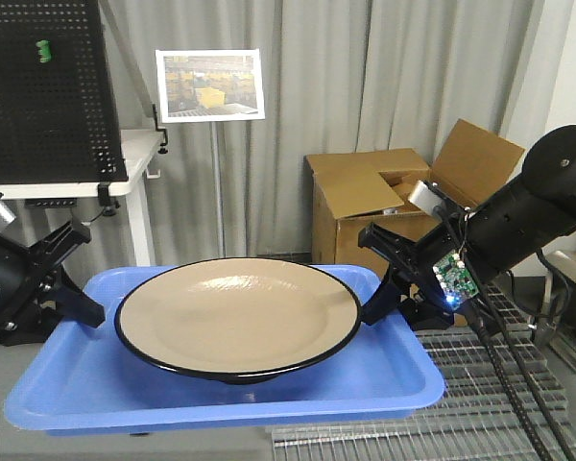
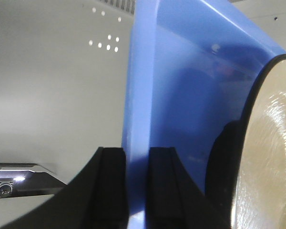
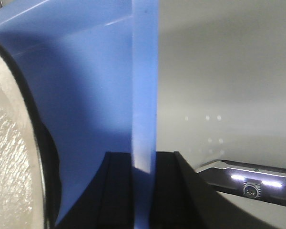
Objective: Place disk in tray to left cabinet
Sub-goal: 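Carry the tray with both grippers while driving to the open cabinet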
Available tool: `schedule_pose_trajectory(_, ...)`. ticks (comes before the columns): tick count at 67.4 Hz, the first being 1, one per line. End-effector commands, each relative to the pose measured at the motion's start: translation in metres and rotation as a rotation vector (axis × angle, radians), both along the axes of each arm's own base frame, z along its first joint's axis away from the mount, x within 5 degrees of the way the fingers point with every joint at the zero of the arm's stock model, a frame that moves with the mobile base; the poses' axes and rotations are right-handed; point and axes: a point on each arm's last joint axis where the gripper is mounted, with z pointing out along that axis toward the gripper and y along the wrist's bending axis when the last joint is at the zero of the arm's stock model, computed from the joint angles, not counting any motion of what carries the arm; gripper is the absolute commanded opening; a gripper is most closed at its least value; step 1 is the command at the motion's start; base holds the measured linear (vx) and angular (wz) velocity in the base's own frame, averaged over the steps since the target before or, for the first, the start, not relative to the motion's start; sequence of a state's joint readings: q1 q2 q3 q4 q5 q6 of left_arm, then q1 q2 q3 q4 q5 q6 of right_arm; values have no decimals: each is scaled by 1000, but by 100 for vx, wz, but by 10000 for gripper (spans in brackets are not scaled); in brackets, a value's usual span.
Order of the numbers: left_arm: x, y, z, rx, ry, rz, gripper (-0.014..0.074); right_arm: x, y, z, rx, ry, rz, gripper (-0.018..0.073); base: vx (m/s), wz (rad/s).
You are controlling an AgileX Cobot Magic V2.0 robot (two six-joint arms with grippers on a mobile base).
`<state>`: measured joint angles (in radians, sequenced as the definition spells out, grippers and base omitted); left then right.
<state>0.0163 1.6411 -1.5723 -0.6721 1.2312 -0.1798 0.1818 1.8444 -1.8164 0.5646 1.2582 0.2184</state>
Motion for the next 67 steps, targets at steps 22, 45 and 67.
schedule_pose_trajectory(22,-17,-19,37,-181,-59,-34,0,-21,14,41,160,-51,47,-4,52,-3)
schedule_pose_trajectory(45,-17,-19,37,-181,-59,-34,0,-21,14,41,160,-51,47,-4,39,-13)
schedule_pose_trajectory(67,-17,-19,37,-181,-59,-34,0,-20,14,41,162,-56,43,-4,26,-52)
